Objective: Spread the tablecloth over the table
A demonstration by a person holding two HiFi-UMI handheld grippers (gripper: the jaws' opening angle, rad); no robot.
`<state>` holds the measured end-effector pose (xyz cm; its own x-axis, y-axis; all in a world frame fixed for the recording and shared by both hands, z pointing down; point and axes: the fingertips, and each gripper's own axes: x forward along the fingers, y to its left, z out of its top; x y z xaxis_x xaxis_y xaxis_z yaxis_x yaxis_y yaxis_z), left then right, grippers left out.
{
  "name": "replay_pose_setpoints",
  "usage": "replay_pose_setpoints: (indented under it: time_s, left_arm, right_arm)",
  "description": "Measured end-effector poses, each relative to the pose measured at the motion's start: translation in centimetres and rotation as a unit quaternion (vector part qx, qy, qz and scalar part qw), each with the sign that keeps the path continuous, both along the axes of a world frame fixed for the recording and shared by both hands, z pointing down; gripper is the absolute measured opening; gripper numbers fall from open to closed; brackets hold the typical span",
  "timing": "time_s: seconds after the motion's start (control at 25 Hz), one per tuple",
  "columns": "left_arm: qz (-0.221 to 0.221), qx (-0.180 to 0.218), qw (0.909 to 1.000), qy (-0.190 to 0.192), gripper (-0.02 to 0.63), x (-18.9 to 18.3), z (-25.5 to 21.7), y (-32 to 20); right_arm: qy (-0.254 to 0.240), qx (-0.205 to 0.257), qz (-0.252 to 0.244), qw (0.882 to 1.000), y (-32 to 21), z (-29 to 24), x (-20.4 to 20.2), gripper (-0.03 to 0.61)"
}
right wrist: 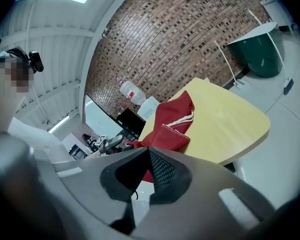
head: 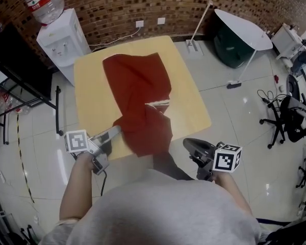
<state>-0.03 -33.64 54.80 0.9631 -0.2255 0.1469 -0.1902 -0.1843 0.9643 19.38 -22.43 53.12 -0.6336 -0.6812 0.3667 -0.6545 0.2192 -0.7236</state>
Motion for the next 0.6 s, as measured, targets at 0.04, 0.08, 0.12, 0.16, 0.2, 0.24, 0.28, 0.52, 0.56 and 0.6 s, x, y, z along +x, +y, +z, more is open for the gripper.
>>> replay_pose_setpoints:
  time_s: [0.04, 0.08, 0.12, 0.16, 0.2, 0.24, 0.28, 0.52, 0.56, 0.6]
  left_arm:
    - [-0.005, -0.016, 0.9998, 0.012, 0.339, 0.2, 0.0, -0.2]
    - [-0.010, -0.033, 0.9992, 0.021, 0.337, 0.4, 0.2, -0.3]
    - [-0.016, -0.051, 0.9982, 0.028, 0.337, 0.4, 0.5, -0.5]
    - [-0.022, -0.068, 0.9969, 0.032, 0.336, 0.5, 0.9, -0.7]
    - [-0.024, -0.083, 0.9956, 0.034, 0.336, 0.5, 1.2, -0.7]
    - [-0.023, -0.097, 0.9944, 0.036, 0.334, 0.6, 1.5, -0.6]
    - [-0.019, -0.108, 0.9933, 0.037, 0.328, 0.7, 1.8, -0.5]
    - [-0.041, -0.155, 0.9860, 0.045, 0.153, 0.8, 3.0, -1.5]
    - [-0.041, -0.159, 0.9854, 0.046, 0.128, 0.9, 3.1, -1.6]
    - [-0.039, -0.160, 0.9853, 0.044, 0.094, 1.0, 3.2, -1.7]
  right_arm:
    - [-0.003, 0.000, -0.002, 1.000, -0.5, 0.2, 0.4, -0.002]
    - [-0.009, -0.001, -0.004, 1.000, -1.0, 0.4, 0.6, -0.002]
    - [-0.021, -0.003, -0.008, 1.000, -1.6, 0.5, 0.8, -0.002]
    - [-0.039, -0.006, -0.012, 0.999, -2.1, 0.7, 1.0, -0.002]
    - [-0.061, -0.013, -0.016, 0.998, -2.6, 0.8, 1.0, -0.002]
    - [-0.081, -0.022, -0.019, 0.996, -3.0, 1.1, 1.0, -0.002]
    - [-0.093, -0.032, -0.023, 0.995, -3.5, 1.6, 0.9, -0.002]
    - [-0.192, -0.085, -0.086, 0.974, -5.1, 3.3, -1.1, 0.126]
    - [-0.215, -0.094, -0.091, 0.968, -5.5, 3.4, -1.4, 0.140]
    - [-0.232, -0.106, -0.096, 0.962, -5.8, 3.7, -1.6, 0.152]
